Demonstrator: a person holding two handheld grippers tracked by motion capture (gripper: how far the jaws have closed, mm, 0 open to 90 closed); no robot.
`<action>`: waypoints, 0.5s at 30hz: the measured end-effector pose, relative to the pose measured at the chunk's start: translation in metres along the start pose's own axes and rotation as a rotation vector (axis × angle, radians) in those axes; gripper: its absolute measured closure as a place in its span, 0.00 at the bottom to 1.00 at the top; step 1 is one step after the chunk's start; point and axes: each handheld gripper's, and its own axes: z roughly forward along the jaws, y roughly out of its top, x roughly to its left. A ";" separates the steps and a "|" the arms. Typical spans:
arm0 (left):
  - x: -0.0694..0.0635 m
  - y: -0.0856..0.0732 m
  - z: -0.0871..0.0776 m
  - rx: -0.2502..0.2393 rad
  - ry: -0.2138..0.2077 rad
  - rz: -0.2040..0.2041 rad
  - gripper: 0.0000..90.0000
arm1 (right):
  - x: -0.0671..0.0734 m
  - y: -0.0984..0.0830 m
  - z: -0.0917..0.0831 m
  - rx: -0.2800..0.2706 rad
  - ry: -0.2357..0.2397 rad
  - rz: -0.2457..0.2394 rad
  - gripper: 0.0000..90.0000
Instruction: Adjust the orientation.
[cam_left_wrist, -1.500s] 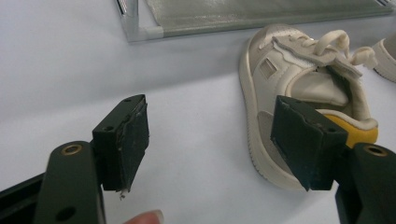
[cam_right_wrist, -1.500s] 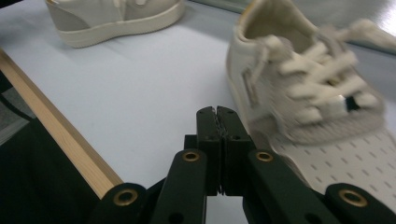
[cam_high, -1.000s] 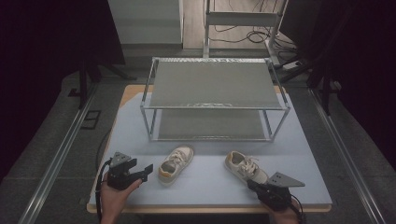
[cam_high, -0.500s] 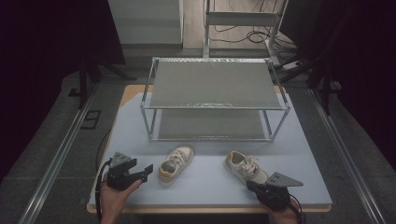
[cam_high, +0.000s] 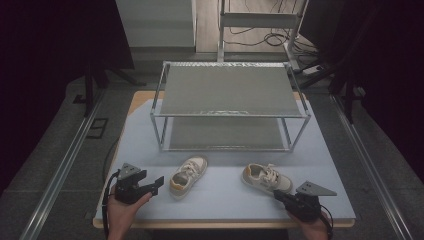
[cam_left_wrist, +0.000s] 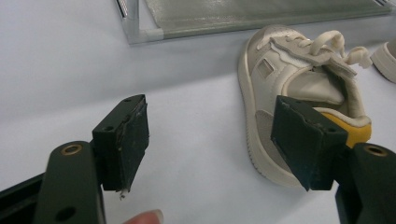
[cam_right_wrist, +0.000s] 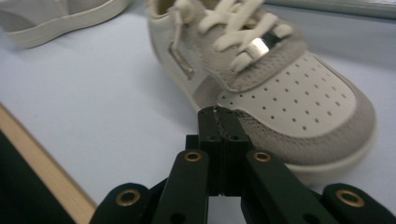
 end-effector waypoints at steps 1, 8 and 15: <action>0.000 0.000 0.000 0.001 0.002 0.000 0.31 | -0.002 0.000 -0.001 -0.001 -0.004 0.006 0.99; -0.001 0.001 -0.002 -0.005 -0.004 0.003 0.31 | -0.016 0.000 -0.005 -0.007 -0.031 0.036 0.99; 0.000 0.001 -0.002 -0.003 0.001 0.000 0.31 | -0.032 0.003 -0.005 -0.013 -0.071 0.062 0.99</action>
